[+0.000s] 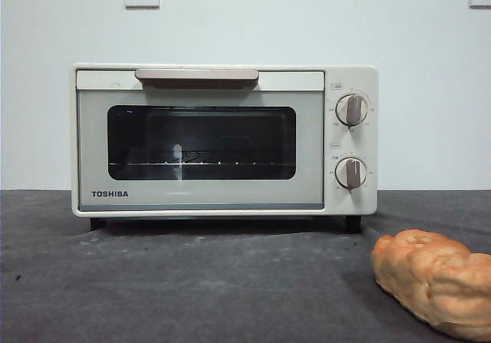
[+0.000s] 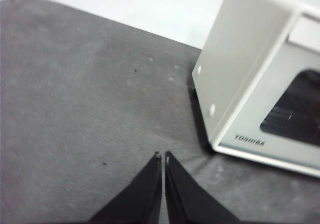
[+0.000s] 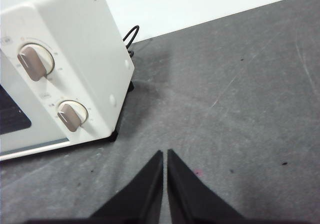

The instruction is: The left arm flap open the oven, the right arm pick bread and place it into oven, the left arm flap close the oven

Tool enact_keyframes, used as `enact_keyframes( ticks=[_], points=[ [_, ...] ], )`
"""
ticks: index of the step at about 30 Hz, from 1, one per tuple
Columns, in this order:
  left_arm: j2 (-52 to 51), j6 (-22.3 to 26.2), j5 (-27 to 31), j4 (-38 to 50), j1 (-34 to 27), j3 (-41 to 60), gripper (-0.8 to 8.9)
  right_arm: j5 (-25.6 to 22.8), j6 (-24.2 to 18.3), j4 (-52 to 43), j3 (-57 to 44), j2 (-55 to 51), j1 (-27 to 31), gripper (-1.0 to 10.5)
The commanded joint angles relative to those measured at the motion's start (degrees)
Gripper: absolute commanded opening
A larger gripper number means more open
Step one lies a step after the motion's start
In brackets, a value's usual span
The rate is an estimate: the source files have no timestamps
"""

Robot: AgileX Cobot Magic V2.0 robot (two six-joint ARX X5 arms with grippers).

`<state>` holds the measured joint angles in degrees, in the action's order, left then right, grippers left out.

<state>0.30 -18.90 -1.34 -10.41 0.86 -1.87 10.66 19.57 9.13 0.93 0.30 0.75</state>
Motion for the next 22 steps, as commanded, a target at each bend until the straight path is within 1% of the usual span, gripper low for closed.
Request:
enact_keyframes(
  ticks=[1,4,6,11,16,20,22],
  points=[
    [-0.11,-9.42,-1.11,-0.35,-0.11,0.31,0.18,1.81,3.3,-0.13,0.07,-0.09,-0.02,0.1],
    [-0.11,-11.37,-3.23,-0.37,-0.11,-1.81,0.18,1.99,5.01,-0.02,1.38,-0.09,-0.02,0.1],
    [-0.02,-11.43,-4.68,-0.85,-0.11,-3.93,0.18,1.99,5.33,0.09,2.99,-0.09,-0.02,0.1],
    [1.14,-11.26,-4.94,-5.09,-0.11,-10.62,0.18,1.99,5.33,0.57,8.46,-0.02,-0.02,0.1],
    [4.72,-8.72,-4.96,-8.59,-0.11,-17.57,0.18,1.36,4.52,2.67,15.76,1.51,-0.02,0.1],
    [9.42,-3.93,-6.14,-12.7,-0.11,-23.96,0.18,1.77,1.07,6.78,22.58,5.38,-0.02,0.1],
    [12.24,-1.18,-7.72,-15.1,-0.11,-27.17,0.18,3.17,-1.31,9.51,26.03,8.13,-0.02,0.1]
  ],
)
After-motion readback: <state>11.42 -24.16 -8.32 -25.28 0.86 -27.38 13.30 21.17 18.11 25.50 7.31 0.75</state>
